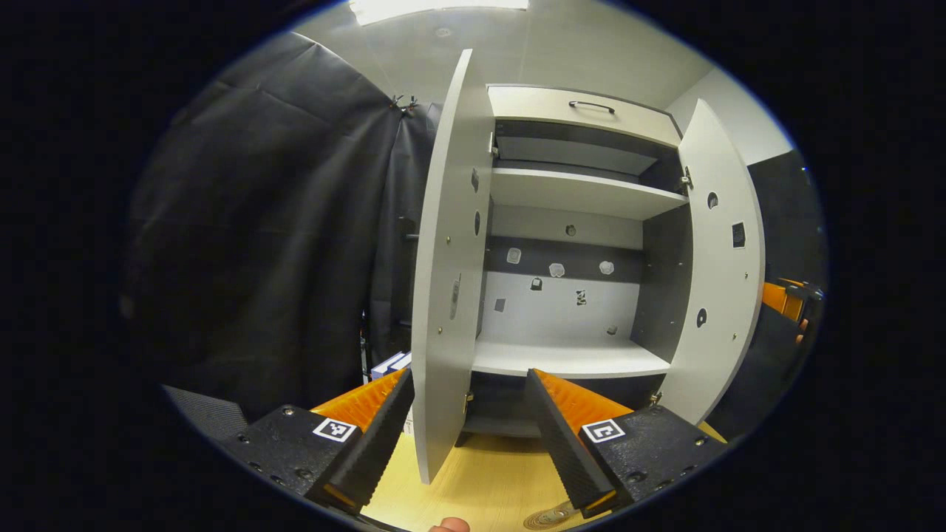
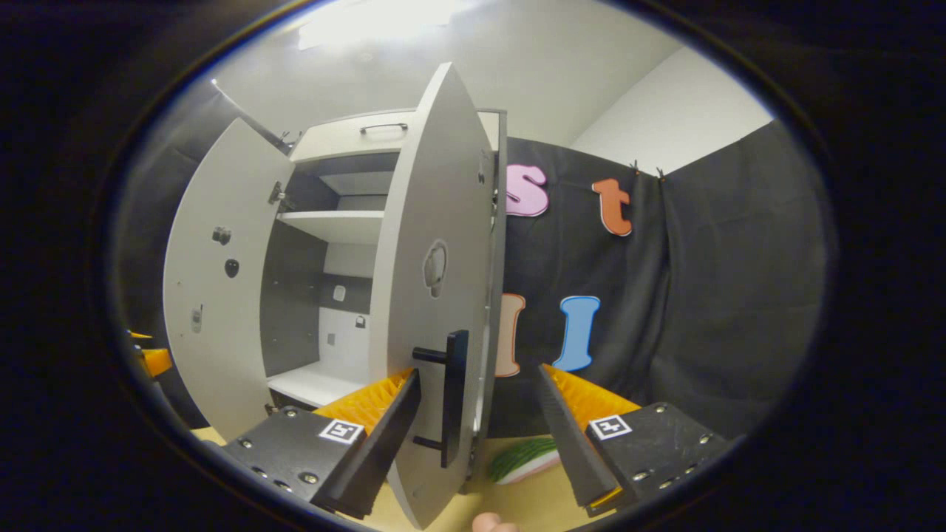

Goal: Grasp the bottle in the cabinet with the left hand and place it on the coaster, then close the right door with the right hand and the left door with the left hand.

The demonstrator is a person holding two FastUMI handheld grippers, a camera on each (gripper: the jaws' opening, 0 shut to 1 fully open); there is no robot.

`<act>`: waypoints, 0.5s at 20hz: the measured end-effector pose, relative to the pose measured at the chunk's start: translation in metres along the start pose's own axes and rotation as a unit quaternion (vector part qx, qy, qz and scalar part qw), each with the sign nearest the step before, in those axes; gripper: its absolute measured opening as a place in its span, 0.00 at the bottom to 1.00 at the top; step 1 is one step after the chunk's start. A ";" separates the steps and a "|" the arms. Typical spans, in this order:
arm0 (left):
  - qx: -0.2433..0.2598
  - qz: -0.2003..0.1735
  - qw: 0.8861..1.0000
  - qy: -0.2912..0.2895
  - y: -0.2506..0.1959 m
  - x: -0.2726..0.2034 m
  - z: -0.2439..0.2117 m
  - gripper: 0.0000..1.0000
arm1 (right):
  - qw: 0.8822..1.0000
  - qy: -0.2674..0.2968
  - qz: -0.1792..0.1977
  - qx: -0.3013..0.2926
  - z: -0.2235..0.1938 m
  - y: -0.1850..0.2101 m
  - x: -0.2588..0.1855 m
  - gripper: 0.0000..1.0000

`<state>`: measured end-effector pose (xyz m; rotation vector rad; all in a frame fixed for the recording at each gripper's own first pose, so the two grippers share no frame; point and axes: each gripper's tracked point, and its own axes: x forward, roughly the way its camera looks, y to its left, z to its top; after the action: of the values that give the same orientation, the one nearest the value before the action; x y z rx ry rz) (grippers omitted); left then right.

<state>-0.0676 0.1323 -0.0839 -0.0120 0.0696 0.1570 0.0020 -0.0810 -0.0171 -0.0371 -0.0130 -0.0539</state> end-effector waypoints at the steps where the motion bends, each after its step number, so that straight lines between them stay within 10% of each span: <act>1: 0.000 0.002 1.000 0.001 0.003 -0.001 -0.001 0.95 | 1.000 0.001 0.005 0.001 0.001 0.007 0.003 0.95; 10: 0.003 0.031 1.000 -0.003 0.030 -0.011 0.001 0.95 | 0.997 -0.004 0.082 -0.003 -0.001 0.086 0.026 0.95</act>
<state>-0.0830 0.1600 -0.0822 -0.0033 0.0648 0.2193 0.0324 0.0031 -0.0213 -0.0451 -0.0176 0.1096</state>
